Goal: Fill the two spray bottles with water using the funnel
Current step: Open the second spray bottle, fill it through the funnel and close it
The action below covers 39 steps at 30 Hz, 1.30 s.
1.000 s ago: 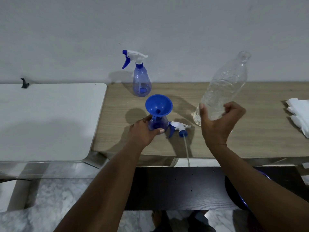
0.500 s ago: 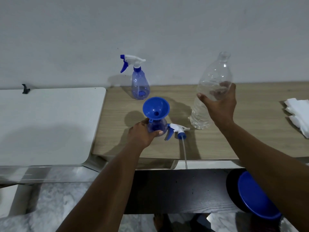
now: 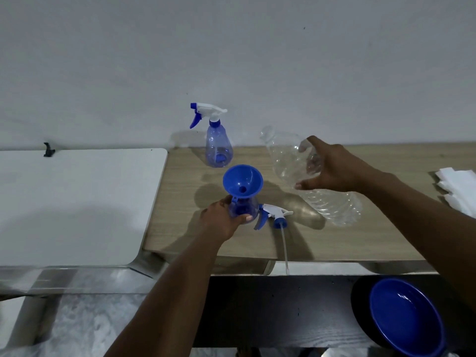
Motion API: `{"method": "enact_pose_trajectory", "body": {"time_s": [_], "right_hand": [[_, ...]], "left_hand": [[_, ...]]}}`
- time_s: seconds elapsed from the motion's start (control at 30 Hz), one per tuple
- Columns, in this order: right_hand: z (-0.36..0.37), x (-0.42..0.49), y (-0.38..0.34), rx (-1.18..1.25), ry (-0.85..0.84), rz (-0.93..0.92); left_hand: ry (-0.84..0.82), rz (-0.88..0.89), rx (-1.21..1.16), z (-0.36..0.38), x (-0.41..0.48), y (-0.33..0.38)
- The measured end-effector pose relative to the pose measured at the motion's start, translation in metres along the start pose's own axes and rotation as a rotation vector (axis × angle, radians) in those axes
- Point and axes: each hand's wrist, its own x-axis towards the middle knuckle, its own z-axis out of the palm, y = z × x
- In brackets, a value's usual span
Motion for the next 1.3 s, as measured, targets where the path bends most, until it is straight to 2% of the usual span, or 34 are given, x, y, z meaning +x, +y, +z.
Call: {"method": "enact_pose_trajectory", "body": {"time_s": [0.17,0.37,1.3], "right_hand": [[-0.009,0.003,-0.001,-0.168,-0.151,-0.015],[-0.014,0.005,-0.001,-0.317,-0.243,0.033],[-0.027,0.006,-0.035,-0.627,-0.365,0.012]], "left_hand": [[0.002,0.032,0.004,-0.002,-0.002,0.000],[0.002,0.021,-0.011,0.001,0.000,-0.002],[0.016,0.000,0.015,0.005,0.003,-0.005]]}}
